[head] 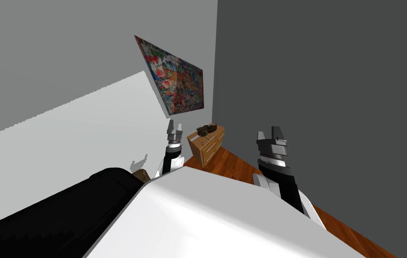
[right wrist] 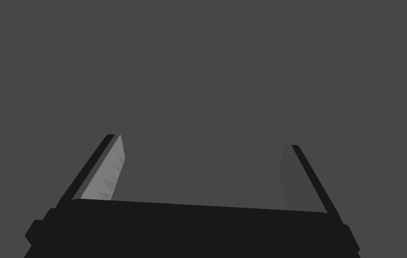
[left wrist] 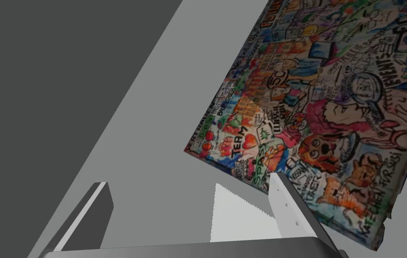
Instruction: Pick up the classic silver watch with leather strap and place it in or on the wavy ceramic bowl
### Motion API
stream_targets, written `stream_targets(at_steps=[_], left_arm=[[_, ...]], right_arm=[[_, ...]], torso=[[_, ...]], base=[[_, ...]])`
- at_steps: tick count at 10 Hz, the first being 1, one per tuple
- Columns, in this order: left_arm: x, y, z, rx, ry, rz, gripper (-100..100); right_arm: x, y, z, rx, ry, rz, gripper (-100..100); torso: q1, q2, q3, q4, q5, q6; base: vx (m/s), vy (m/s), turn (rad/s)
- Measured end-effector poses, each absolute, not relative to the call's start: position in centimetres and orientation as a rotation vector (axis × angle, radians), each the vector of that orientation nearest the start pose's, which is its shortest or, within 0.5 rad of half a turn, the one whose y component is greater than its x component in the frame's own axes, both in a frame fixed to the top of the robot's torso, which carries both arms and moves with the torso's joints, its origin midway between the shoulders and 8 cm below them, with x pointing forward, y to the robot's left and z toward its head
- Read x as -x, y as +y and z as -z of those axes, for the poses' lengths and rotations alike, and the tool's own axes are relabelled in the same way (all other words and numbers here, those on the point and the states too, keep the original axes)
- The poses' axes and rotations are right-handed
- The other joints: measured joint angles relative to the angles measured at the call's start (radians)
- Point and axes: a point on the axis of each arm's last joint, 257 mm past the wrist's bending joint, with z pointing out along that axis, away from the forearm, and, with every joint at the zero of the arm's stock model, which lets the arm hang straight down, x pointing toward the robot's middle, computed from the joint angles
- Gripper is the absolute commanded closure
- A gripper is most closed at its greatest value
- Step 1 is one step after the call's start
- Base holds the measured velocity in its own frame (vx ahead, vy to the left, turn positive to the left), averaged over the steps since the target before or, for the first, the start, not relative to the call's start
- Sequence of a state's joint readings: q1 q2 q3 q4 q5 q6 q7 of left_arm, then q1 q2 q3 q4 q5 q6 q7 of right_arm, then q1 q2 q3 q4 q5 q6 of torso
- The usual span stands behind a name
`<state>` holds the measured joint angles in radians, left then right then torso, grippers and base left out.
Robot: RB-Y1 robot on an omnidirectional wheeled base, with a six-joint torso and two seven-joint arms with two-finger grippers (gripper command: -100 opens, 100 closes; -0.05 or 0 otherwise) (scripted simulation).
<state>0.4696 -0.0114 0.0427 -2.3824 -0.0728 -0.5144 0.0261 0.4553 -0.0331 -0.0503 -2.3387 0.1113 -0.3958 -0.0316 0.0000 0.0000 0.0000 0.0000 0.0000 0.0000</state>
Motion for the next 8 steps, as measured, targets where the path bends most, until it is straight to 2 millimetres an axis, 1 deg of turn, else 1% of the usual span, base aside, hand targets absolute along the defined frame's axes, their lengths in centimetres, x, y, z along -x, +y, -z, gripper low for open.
stream_targets(at_steps=[2, 3, 5, 7, 8], left_arm=[[-32.6, 27.2, -7.3, 0.496, 0.59, 1.269, -100], [-33.2, 27.0, -6.7, 0.494, 0.624, 1.261, -100], [-34.8, 26.8, -4.9, 0.502, 0.699, 1.235, -100], [-36.6, 27.4, -2.9, 0.526, 0.781, 1.195, -100], [-37.5, 27.7, -1.8, 0.544, 0.823, 1.169, -100]], right_arm=[[-35.2, -27.7, -4.5, -0.58, 0.689, -1.216, 0], [-35.2, -27.7, -4.5, -0.58, 0.689, -1.216, 0], [-35.2, -27.7, -4.5, -0.58, 0.689, -1.216, 0], [-35.2, -27.7, -4.5, -0.58, 0.689, -1.216, 0], [-35.2, -27.7, -4.5, -0.58, 0.689, -1.216, 0]], torso=[[-0.002, -0.001, -0.001, 0.0, 0.0, 0.0], [-0.004, -0.002, -0.001, 0.0, -0.001, 0.0], [-0.007, -0.002, -0.001, -0.001, -0.002, 0.0], [-0.01, -0.003, -0.002, -0.001, -0.002, 0.0], [-0.012, -0.003, -0.002, -0.001, -0.003, 0.0]], base=[[0.019, -0.057, 0.018], [0.028, -0.095, 0.034], [0.034, -0.125, 0.038], [0.037, -0.171, 0.062], [0.034, -0.116, 0.026]])
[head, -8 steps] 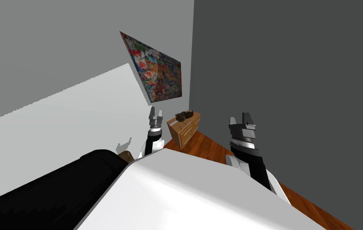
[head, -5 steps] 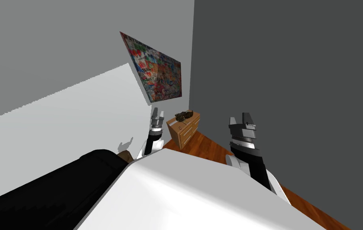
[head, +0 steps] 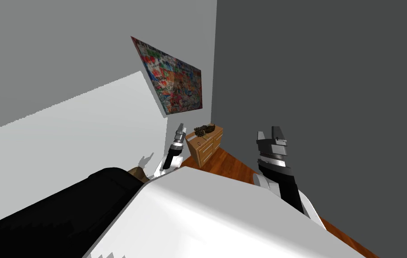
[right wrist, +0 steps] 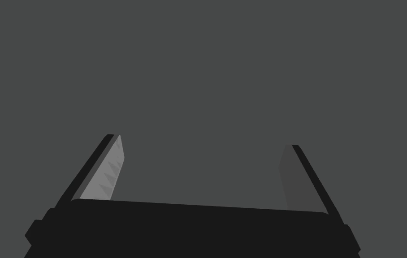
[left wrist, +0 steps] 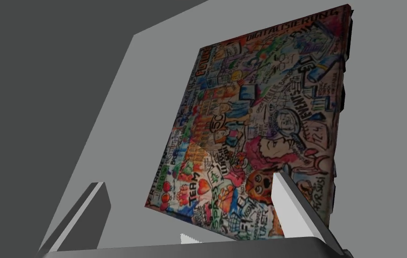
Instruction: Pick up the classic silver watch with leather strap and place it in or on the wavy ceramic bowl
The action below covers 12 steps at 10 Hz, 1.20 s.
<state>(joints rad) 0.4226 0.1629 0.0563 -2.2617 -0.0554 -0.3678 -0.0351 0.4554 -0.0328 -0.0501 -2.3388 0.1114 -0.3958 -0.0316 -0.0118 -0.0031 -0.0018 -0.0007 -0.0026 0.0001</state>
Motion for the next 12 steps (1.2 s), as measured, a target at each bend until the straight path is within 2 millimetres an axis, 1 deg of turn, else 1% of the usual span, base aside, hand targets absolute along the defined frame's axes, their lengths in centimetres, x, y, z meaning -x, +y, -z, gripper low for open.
stream_targets(at_steps=[2, 3, 4, 6, 7, 9, 10, 12], left_arm=[[-38.9, 28.1, 0.1, 0.569, 0.873, 1.136, -100], [-39.8, 28.6, 1.4, 0.589, 0.911, 1.108, -100], [-40.7, 28.8, 3.0, 0.614, 0.952, 1.077, -100], [-42.9, 30.2, 6.2, 0.661, 1.035, 1.007, -100], [-43.3, 31.6, 8.3, 0.691, 1.082, 0.965, -100], [-43.8, 32.5, 10.6, 0.728, 1.136, 0.918, -100], [-44.2, 32.6, 11.3, 0.741, 1.155, 0.902, -100], [-45.0, 33.5, 13.3, 0.771, 1.205, 0.857, -100]], right_arm=[[-35.2, -27.7, -4.5, -0.58, 0.689, -1.216, 0], [-35.2, -27.7, -4.5, -0.58, 0.689, -1.216, 0], [-35.2, -27.7, -4.5, -0.58, 0.689, -1.217, 0], [-35.2, -27.7, -4.5, -0.58, 0.689, -1.217, 0], [-35.2, -27.7, -4.5, -0.58, 0.689, -1.217, 0], [-35.2, -27.7, -4.5, -0.58, 0.689, -1.216, 0], [-35.2, -27.7, -4.5, -0.58, 0.689, -1.216, 0], [-35.2, -27.7, -4.5, -0.58, 0.689, -1.216, 0]], torso=[[0.005, 0.0, 0.0, 0.0, 0.001, 0.0], [0.003, 0.0, 0.0, 0.0, 0.001, 0.0], [0.0, 0.002, 0.001, 0.0, 0.0, 0.0], [-0.004, -0.003, -0.002, -0.001, -0.001, 0.0], [-0.004, -0.002, -0.001, -0.001, -0.001, 0.0], [0.003, 0.001, 0.001, 0.0, 0.0, 0.0], [0.005, 0.001, 0.001, 0.0, 0.001, 0.0], [0.006, 0.0, 0.0, 0.0, 0.001, 0.0]], base=[[0.038, -0.119, 0.054], [-0.008, -0.184, 0.083], [0.025, -0.22, 0.082], [0.079, -0.249, 0.074], [0.013, -0.156, 0.039], [0.009, -0.116, 0.031], [0.029, -0.116, 0.038], [0.026, -0.102, 0.03]])
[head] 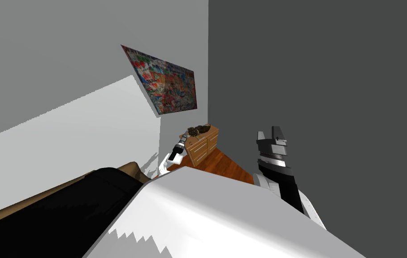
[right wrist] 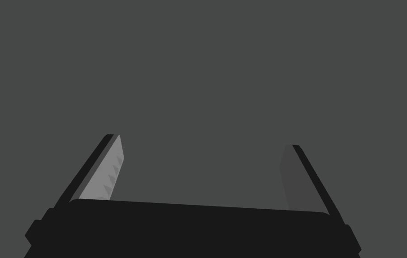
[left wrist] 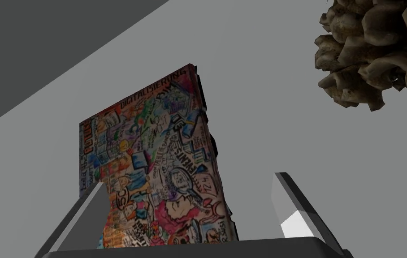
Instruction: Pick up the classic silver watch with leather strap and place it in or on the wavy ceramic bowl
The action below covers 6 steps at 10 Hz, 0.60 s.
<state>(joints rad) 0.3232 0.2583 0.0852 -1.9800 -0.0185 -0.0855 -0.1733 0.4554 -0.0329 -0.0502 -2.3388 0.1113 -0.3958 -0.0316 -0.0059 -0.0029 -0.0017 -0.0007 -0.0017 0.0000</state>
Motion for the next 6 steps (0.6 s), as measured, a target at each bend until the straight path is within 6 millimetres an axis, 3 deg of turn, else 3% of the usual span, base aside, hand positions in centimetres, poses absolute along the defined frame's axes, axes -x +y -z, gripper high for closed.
stream_targets(at_steps=[6], left_arm=[[-46.4, 36.2, 19.2, 0.857, 1.346, 0.725, -100]], right_arm=[[-35.2, -27.7, -4.5, -0.58, 0.689, -1.216, 0]], torso=[[0.001, 0.0, 0.0, 0.0, 0.0, 0.0]], base=[[0.024, -0.097, 0.017]])
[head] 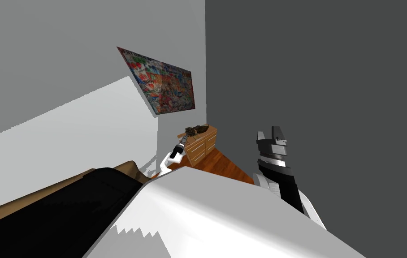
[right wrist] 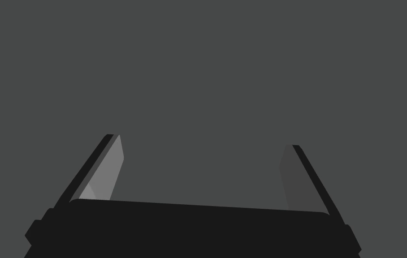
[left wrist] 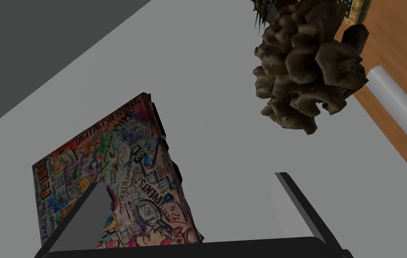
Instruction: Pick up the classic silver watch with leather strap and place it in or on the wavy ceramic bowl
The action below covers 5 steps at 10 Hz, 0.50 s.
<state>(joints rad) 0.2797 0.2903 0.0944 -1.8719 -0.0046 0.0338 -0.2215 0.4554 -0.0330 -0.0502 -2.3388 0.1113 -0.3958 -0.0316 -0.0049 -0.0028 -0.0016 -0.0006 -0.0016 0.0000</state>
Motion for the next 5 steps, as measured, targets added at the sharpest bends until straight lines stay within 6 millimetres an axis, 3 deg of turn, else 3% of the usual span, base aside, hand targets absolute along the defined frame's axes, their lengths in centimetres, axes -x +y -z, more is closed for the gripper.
stream_targets(at_steps=[5], left_arm=[[-46.4, 39.3, 24.6, 0.941, 1.486, 0.589, -100]], right_arm=[[-35.2, -27.7, -4.5, -0.58, 0.689, -1.216, 0]], torso=[[0.001, 0.0, 0.0, 0.0, 0.0, 0.0]], base=[[0.027, -0.082, -0.006]])
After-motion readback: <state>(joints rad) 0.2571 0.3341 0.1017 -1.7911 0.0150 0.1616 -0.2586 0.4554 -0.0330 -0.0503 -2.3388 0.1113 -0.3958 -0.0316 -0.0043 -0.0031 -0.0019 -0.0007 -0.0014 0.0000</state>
